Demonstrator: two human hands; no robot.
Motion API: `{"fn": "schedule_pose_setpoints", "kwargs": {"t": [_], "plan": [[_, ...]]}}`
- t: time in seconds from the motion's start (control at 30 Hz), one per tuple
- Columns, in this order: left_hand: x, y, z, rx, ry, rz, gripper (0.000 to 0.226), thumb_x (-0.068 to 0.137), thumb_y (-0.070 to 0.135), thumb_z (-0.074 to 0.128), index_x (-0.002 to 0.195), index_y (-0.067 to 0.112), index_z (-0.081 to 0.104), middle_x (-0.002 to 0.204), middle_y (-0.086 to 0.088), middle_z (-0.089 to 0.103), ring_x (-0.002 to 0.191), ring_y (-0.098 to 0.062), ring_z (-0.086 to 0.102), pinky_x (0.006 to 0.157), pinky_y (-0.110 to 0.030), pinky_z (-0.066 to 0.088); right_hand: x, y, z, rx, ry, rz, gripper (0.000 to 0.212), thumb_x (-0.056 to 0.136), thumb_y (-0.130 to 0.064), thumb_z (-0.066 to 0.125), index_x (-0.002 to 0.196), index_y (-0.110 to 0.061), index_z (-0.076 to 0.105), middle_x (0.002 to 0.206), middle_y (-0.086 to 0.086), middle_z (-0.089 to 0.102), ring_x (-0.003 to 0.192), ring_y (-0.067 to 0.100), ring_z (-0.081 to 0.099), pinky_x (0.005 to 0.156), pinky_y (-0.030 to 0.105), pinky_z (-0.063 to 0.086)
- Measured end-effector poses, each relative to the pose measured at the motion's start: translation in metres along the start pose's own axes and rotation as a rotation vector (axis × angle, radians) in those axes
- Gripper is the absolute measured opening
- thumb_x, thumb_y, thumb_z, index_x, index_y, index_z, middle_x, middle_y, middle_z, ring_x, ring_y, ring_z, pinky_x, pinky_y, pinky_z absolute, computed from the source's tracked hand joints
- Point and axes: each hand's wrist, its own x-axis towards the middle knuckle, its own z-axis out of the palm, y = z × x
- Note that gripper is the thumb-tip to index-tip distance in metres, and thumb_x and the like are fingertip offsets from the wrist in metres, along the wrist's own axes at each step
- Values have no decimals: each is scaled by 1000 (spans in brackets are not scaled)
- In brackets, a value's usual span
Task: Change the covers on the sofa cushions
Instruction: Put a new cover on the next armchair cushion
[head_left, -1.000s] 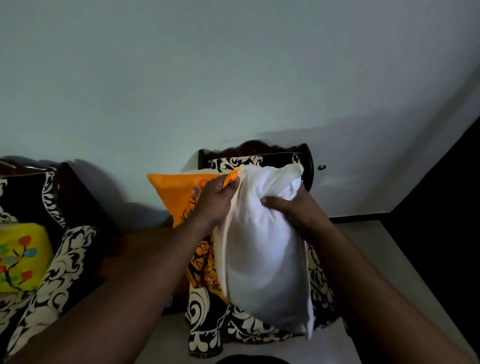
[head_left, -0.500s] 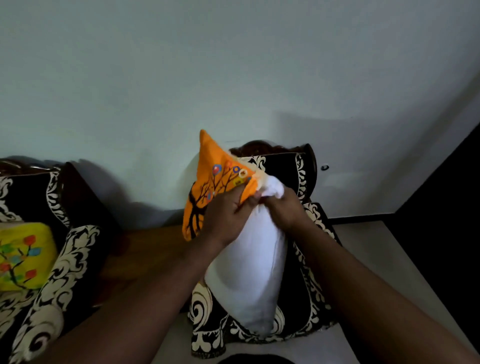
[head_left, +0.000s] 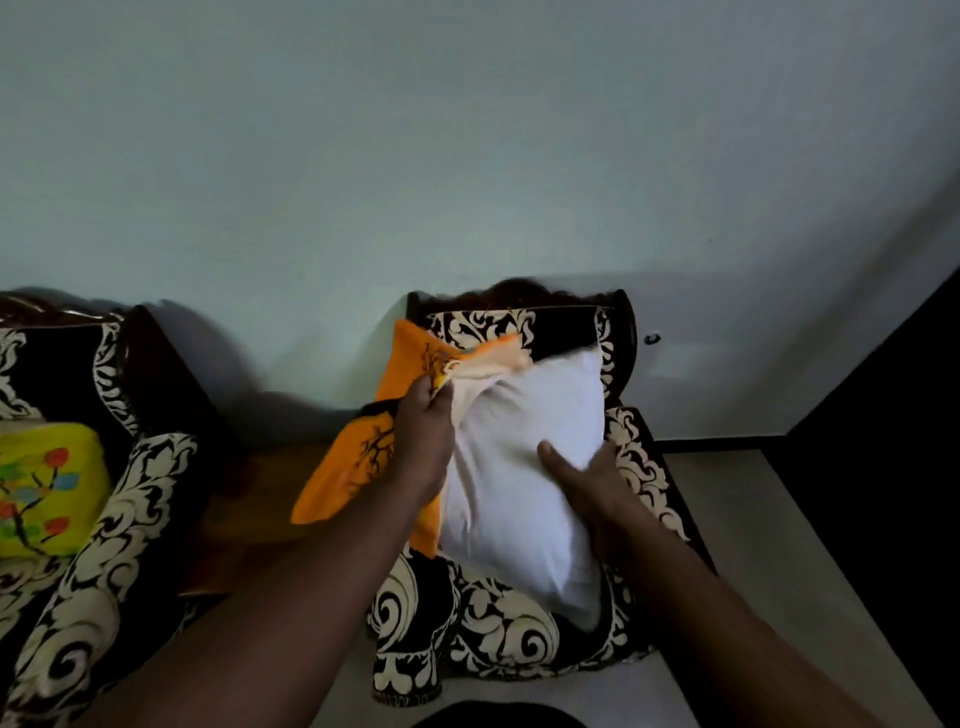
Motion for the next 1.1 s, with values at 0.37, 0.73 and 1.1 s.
{"fn": "schedule_pose_setpoints", "kwargs": {"t": [0.37, 0.73, 1.1], "plan": [[-10, -37, -15, 707, -262, 210, 66, 80, 59, 74, 133, 27, 50, 126, 1, 63, 112, -23, 61, 89, -37, 51, -17, 27, 13, 425, 316, -2, 76, 59, -6, 87, 128, -14, 55, 111, 11, 73, 96, 35, 73, 81, 55, 60], [-57, -76, -20, 719, -569, 80, 38, 99, 36, 58, 65, 21, 54, 61, 4, 57, 56, -9, 53, 55, -30, 38, -14, 0, -6, 281, 661, -258, 81, 70, -14, 81, 139, -19, 41, 123, 4, 59, 108, 23, 61, 95, 33, 48], [-100, 0, 6, 446, -943, 661, 48, 90, 35, 66, 55, 11, 43, 54, 8, 37, 50, -5, 37, 55, -29, 26, -3, -8, -4, -134, 785, -415, 54, 78, -31, 77, 123, -25, 47, 99, -1, 67, 92, 25, 65, 80, 38, 54]]}}
